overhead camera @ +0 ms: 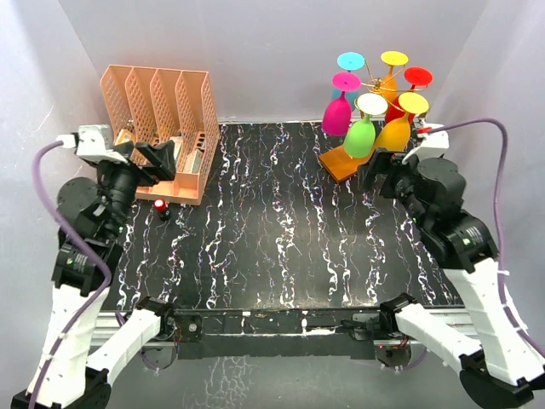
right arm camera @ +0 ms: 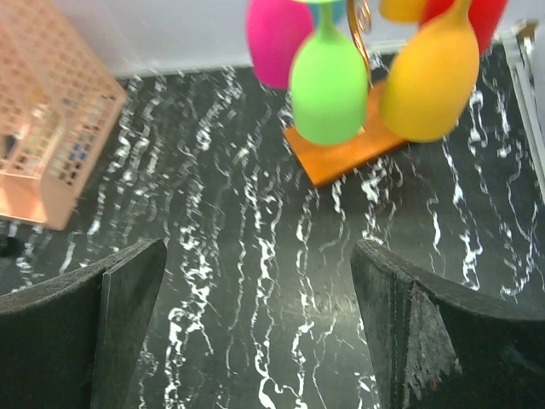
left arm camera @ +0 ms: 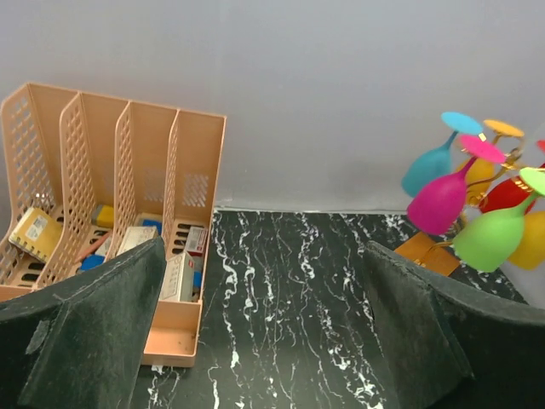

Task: Take the wine glass off the wine glass rack

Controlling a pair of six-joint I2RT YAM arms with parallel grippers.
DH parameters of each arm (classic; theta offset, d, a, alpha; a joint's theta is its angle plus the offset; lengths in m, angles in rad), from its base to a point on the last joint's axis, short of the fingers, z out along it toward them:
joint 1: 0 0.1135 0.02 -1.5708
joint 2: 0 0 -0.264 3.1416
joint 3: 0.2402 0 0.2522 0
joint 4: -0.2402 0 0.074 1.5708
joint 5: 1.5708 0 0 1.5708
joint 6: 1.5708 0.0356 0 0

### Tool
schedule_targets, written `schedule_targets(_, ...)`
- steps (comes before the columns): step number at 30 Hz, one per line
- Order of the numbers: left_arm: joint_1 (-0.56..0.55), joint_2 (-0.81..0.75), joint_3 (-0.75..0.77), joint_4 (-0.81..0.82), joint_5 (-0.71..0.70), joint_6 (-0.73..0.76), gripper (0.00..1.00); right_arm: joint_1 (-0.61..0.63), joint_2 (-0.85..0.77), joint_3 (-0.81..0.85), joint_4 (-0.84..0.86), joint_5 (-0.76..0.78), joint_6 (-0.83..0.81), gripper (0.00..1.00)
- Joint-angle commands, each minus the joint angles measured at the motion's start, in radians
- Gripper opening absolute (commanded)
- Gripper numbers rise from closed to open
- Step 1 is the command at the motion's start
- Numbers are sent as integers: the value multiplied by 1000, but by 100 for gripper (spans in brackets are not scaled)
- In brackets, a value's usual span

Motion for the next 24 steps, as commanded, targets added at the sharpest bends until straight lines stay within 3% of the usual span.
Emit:
schedule_targets(1, 25, 3, -125, 164, 0, -16, 97, -82, 23, -104, 120, -17, 31, 100)
schedule_targets(14, 39, 28, -440, 464, 25, -28, 97, -275, 99, -289, 219, 28, 116, 100)
schedule_targets(24, 1, 168, -363, 570, 47, -25, 97, -320, 152, -166, 205, 40, 208, 100)
